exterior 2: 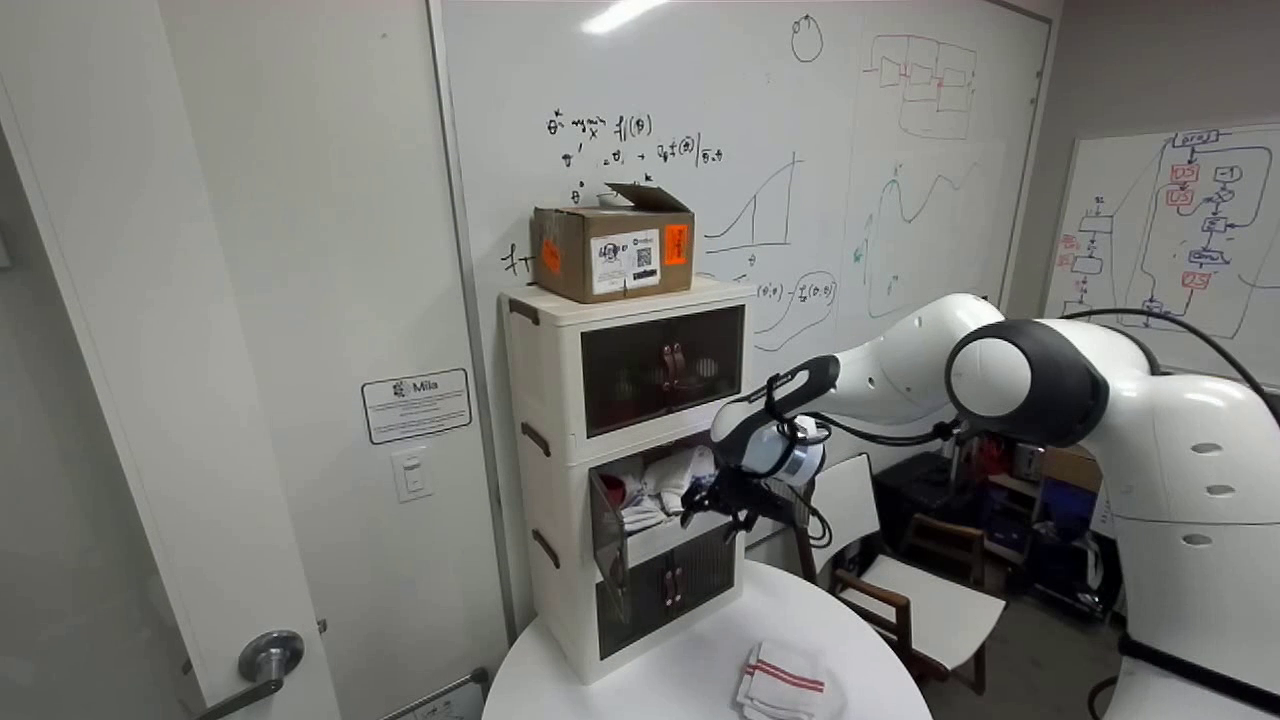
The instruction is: Put one towel in the middle cabinet
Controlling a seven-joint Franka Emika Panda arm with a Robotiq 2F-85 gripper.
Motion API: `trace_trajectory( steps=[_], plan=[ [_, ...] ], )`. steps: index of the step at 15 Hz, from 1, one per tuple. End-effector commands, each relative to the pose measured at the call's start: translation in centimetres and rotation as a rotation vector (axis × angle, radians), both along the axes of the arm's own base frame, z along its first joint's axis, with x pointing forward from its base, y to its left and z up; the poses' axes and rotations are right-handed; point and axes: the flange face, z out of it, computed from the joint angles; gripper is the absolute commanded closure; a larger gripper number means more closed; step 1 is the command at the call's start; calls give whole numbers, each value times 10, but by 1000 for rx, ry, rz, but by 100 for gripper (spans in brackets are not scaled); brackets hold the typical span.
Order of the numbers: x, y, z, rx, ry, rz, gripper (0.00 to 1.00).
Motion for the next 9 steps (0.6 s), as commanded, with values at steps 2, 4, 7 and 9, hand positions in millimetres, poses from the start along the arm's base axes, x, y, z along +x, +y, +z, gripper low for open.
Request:
trace_trajectory(
  steps=[2,4,7,9],
  plan=[
    [-93,14,-3,-72,189,146,0],
    [-123,22,6,-141,252,202,0],
    [-153,33,29,-278,314,305,0],
    [-165,37,48,-386,343,368,0]
  ],
)
